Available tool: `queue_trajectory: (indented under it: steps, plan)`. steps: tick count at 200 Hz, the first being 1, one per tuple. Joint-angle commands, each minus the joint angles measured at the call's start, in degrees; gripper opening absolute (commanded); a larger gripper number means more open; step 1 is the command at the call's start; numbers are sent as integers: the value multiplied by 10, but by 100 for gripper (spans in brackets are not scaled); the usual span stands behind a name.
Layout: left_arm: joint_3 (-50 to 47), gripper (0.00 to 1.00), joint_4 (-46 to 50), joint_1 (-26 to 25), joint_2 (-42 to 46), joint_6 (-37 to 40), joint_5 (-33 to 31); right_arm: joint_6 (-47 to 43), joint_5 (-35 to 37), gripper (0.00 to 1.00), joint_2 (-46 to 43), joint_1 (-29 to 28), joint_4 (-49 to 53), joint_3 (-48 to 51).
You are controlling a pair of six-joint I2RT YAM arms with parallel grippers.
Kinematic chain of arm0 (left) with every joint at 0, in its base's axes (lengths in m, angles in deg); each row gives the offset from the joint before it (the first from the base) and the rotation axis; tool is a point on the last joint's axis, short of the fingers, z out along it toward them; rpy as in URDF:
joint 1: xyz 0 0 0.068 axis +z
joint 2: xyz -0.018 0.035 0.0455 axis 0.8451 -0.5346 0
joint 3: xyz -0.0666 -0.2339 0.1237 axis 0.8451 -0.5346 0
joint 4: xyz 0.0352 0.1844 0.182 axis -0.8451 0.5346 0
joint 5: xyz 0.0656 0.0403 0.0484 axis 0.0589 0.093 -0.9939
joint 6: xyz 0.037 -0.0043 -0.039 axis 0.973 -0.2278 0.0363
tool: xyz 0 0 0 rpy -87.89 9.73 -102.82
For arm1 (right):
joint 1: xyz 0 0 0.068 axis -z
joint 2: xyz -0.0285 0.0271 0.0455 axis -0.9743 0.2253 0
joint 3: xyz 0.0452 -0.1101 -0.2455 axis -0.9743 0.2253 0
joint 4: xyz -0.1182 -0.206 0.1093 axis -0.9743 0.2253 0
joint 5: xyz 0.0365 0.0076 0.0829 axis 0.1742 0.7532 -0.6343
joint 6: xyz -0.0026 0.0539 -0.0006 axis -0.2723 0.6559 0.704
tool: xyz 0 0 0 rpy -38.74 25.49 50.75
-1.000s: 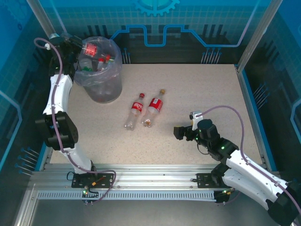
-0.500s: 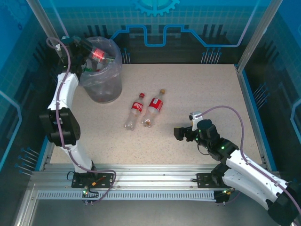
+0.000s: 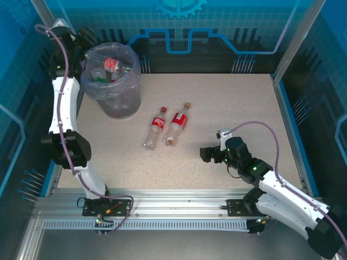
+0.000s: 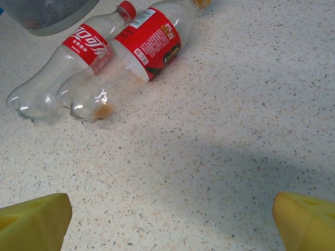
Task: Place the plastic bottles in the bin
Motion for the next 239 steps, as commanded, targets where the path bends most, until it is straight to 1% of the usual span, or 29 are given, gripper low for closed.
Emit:
queue_trajectory:
  steps: [1, 20, 33, 52, 65, 83, 98, 112, 135, 160, 178, 203, 226, 239]
  plan:
    - [39, 58, 79, 6, -14, 54, 32, -6, -7, 99, 6, 7, -20, 9]
    - [65, 60, 109, 5, -29, 79, 31, -7, -14, 99, 13, 7, -23, 6]
    - [94, 65, 136, 8, -44, 100, 21, -11, -17, 99, 15, 7, -19, 3]
    - [148, 81, 186, 26, -79, 100, 35, -11, -15, 99, 11, 7, -7, 3]
    - [170, 86, 212, 34, -96, 96, 40, -9, -10, 99, 3, 7, -5, 8]
    - [161, 89, 231, 33, -102, 87, 41, -4, -6, 99, 0, 7, -9, 15]
    - [118, 92, 213, 29, -92, 68, 42, -3, -5, 99, 2, 7, -16, 18]
    - [81, 93, 191, 24, -87, 55, 39, -4, -7, 99, 7, 7, -19, 18]
    - [76, 93, 181, 23, -107, 26, 49, -9, -5, 99, 6, 7, -12, 14]
    - [78, 92, 164, 23, -129, -5, 59, -10, 6, 99, -10, 7, 0, 18]
    - [78, 87, 155, 23, -139, -16, 55, -5, 13, 99, -24, 7, 4, 26]
    - [70, 75, 143, 23, -136, -19, 51, -1, 19, 99, -39, 7, 14, 31]
    - [63, 60, 128, 23, -123, -18, 49, -1, 24, 99, -44, 7, 16, 34]
    - [70, 56, 128, 23, -120, -15, 50, -3, 25, 99, -42, 8, 12, 33]
